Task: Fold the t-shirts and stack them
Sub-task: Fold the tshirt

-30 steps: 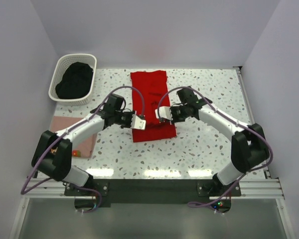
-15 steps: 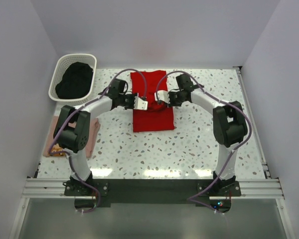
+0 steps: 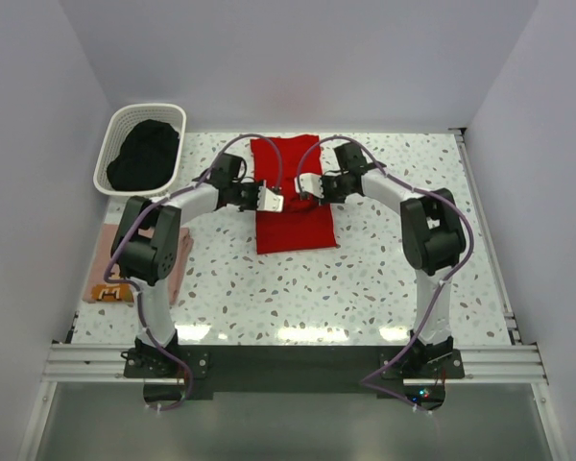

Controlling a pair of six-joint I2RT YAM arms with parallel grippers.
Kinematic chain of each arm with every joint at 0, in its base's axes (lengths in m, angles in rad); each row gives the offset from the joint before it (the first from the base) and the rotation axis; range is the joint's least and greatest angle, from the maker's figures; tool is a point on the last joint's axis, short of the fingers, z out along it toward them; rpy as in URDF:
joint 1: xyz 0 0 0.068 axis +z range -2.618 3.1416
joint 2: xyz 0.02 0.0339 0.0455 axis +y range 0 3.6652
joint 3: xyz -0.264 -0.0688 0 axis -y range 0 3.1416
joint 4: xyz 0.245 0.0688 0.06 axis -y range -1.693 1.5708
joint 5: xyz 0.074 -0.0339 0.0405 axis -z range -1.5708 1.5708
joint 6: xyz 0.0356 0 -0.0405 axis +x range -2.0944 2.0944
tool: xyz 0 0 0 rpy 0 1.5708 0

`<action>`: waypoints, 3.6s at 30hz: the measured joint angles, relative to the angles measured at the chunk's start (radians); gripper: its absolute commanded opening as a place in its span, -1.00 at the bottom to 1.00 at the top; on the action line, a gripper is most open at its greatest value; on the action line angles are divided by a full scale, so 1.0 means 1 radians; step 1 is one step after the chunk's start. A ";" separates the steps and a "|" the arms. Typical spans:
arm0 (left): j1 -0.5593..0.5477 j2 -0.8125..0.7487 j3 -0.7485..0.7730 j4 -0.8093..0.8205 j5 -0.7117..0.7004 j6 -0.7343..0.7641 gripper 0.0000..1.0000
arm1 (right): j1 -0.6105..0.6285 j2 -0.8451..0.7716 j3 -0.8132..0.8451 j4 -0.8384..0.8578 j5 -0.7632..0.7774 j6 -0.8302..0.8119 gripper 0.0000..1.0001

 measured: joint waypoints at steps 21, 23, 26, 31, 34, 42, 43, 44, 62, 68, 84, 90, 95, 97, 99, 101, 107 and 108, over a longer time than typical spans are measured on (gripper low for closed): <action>0.089 -0.069 -0.008 0.092 -0.015 -0.365 -0.35 | -0.048 -0.029 0.042 0.025 0.037 0.237 -0.10; 0.094 -0.119 -0.042 0.108 -0.019 -0.463 -0.29 | -0.062 -0.061 0.042 -0.005 0.032 0.291 -0.16; 0.090 -0.164 -0.059 0.105 -0.009 -0.566 -0.25 | -0.071 -0.119 0.035 -0.055 0.018 0.344 -0.21; 0.070 -0.228 -0.130 0.047 0.051 -0.567 -0.27 | -0.051 -0.205 -0.047 -0.151 -0.027 0.344 -0.27; 0.027 -0.255 -0.201 -0.012 0.059 -0.527 -0.28 | -0.022 -0.217 -0.110 -0.200 -0.034 0.321 -0.28; -0.101 -0.249 -0.318 -0.080 0.023 -0.465 -0.24 | 0.085 -0.209 -0.224 -0.229 -0.022 0.291 -0.28; -0.103 -0.245 -0.318 -0.080 0.015 -0.462 -0.24 | 0.088 -0.201 -0.224 -0.223 -0.018 0.288 -0.28; -0.103 -0.237 -0.318 -0.080 0.005 -0.456 -0.24 | 0.089 -0.191 -0.224 -0.219 -0.010 0.283 -0.28; -0.103 -0.195 -0.317 -0.091 -0.034 -0.327 -0.80 | 0.086 -0.186 -0.293 -0.146 0.023 0.198 -0.21; -0.103 -0.195 -0.318 -0.089 -0.037 -0.322 -0.92 | 0.085 -0.191 -0.302 -0.165 0.026 0.164 -0.08; -0.103 -0.208 -0.316 -0.117 -0.043 -0.327 -1.00 | 0.104 -0.229 -0.344 -0.148 0.061 0.143 -1.00; -0.091 -0.217 -0.214 -0.238 -0.050 -0.336 -1.00 | 0.087 -0.231 -0.247 -0.247 0.055 0.233 -1.00; -0.069 -0.221 -0.064 -0.286 -0.082 -0.346 -1.00 | 0.047 -0.237 -0.082 -0.285 0.053 0.277 -1.00; -0.067 -0.231 -0.047 -0.288 -0.092 -0.346 -1.00 | 0.039 -0.245 -0.058 -0.295 0.053 0.283 -1.00; -0.068 -0.241 -0.050 -0.298 -0.095 -0.344 -1.00 | 0.039 -0.254 -0.056 -0.311 0.053 0.286 -1.00; -0.076 -0.260 -0.074 -0.307 -0.096 -0.337 -1.00 | 0.040 -0.271 -0.083 -0.314 0.052 0.289 -1.00; -0.165 -0.395 -0.285 -0.335 -0.099 -0.303 -1.00 | 0.096 -0.410 -0.323 -0.324 0.042 0.297 -1.00; -0.190 -0.425 -0.322 -0.349 -0.094 -0.305 -1.00 | 0.114 -0.451 -0.378 -0.335 0.034 0.300 -1.00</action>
